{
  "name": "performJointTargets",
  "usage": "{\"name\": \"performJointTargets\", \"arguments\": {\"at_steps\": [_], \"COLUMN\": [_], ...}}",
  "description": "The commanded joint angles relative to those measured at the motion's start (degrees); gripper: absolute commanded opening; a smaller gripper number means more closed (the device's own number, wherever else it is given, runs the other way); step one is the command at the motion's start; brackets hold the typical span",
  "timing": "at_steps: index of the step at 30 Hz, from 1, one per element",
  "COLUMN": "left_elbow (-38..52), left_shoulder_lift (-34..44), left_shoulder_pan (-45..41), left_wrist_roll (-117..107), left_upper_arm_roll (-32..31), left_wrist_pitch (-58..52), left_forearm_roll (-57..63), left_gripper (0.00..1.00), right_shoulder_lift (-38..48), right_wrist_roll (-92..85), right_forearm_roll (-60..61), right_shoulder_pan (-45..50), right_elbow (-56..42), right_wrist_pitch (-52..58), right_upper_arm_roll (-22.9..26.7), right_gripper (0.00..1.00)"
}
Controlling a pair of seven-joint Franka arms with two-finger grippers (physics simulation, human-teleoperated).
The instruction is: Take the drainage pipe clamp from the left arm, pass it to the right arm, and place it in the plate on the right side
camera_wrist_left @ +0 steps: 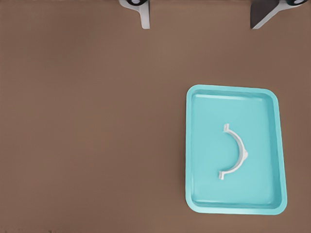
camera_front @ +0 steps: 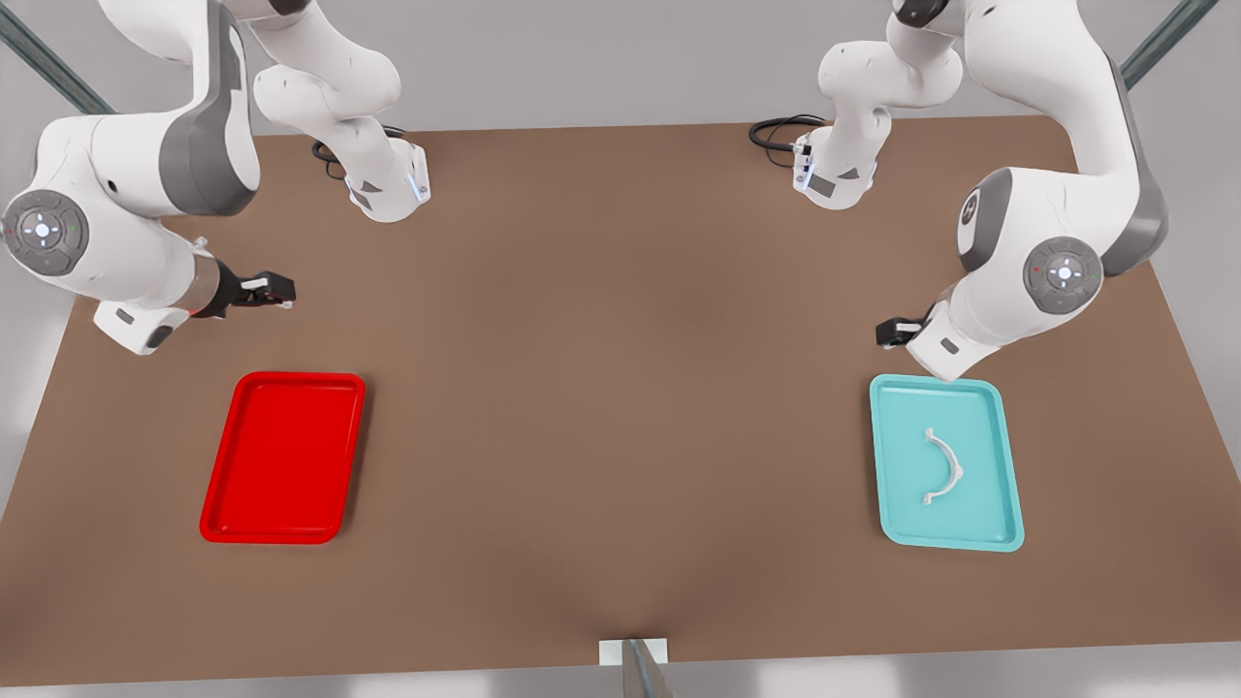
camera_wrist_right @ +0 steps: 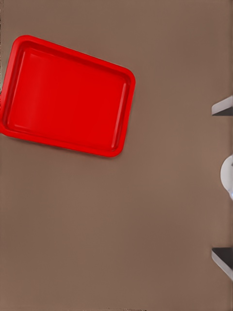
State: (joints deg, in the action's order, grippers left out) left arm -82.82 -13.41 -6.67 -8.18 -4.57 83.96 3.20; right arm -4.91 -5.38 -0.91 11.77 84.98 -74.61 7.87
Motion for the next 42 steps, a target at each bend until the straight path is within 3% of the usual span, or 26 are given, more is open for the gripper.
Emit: {"name": "performJointTargets", "arguments": {"at_steps": [1,3,5,7,11,15,22,28,30,42], "left_elbow": [0.03,-0.06,-0.06,-0.67,-3.66,-3.66,-5.16,-9.64,-11.83,-13.42], "left_shoulder_lift": [-0.04,-1.53,-8.72,-16.99,-22.18,-25.61,-27.9,-27.81,-27.81,-29.57], "left_shoulder_pan": [-0.01,-0.09,-0.36,0.17,5.18,5.71,6.59,7.29,7.11,7.9], "left_wrist_roll": [-2.02,-2.55,-2.63,-2.02,-2.37,-2.72,-21.79,-22.32,-27.15,-29.62], "left_upper_arm_roll": [0.0,1.4,7.89,15.55,16.08,16.08,15.73,15.73,15.73,15.29], "left_wrist_pitch": [-0.2,0.15,5.41,17.37,29.68,34.6,36.71,36.8,41.28,47.52], "left_forearm_roll": [0.05,-0.12,-0.39,-5.83,-7.94,-8.3,-8.3,-11.37,-11.37,-11.55], "left_gripper": [1.0,1.0,1.0,1.0,1.0,1.0,1.0,1.0,1.0,0.98], "right_shoulder_lift": [-0.01,-0.01,-0.1,-0.1,0.08,0.25,0.43,0.34,0.51,0.34], "right_wrist_roll": [0.98,1.42,1.51,1.51,1.42,1.42,1.42,1.42,1.51,1.42], "right_forearm_roll": [0.03,0.12,-0.05,0.04,-0.23,-0.4,-0.67,-0.67,-0.67,-0.67], "right_shoulder_pan": [0.36,0.27,0.27,0.27,0.36,0.27,0.27,0.27,0.27,0.36], "right_elbow": [0.01,-0.08,-0.08,-0.08,0.45,0.54,0.8,0.89,1.24,1.68], "right_wrist_pitch": [-0.01,-0.01,-0.01,-0.27,-0.62,-0.62,-1.06,-1.06,-1.06,-1.15], "right_upper_arm_roll": [0.04,0.04,0.04,0.13,0.13,0.13,0.13,0.13,0.13,0.04], "right_gripper": [1.0,1.0,1.0,1.0,1.0,1.0,1.0,1.0,1.0,1.0]}}
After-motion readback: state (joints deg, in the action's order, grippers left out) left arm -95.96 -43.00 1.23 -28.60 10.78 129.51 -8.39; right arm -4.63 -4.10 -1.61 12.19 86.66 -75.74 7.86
